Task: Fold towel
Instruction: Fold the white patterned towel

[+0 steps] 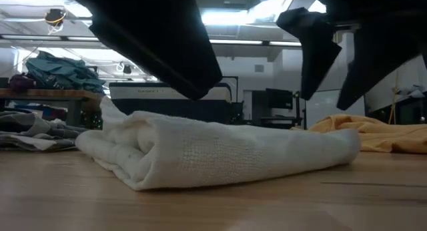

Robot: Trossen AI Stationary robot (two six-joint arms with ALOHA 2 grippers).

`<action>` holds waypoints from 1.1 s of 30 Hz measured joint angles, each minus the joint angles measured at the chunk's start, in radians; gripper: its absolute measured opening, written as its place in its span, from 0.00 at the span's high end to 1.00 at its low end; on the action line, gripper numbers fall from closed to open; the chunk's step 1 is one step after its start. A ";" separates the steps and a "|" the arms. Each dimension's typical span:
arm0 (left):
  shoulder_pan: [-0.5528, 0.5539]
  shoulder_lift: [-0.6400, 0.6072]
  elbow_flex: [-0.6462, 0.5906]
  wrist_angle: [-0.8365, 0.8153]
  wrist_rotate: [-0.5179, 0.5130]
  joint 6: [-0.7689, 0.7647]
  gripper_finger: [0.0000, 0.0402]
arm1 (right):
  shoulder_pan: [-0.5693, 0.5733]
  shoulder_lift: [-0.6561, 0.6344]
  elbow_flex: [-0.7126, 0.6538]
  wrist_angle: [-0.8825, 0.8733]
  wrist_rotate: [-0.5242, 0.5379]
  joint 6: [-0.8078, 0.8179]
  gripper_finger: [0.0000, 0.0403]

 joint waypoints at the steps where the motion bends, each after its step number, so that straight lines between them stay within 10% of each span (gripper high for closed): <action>1: -0.002 0.000 0.000 0.000 0.000 0.012 0.60 | 0.000 0.000 0.000 -0.010 -0.004 0.001 0.47; 33: 0.008 0.049 -0.005 -0.035 0.041 0.446 0.60 | 0.001 0.034 -0.062 -0.020 -0.014 -0.088 0.47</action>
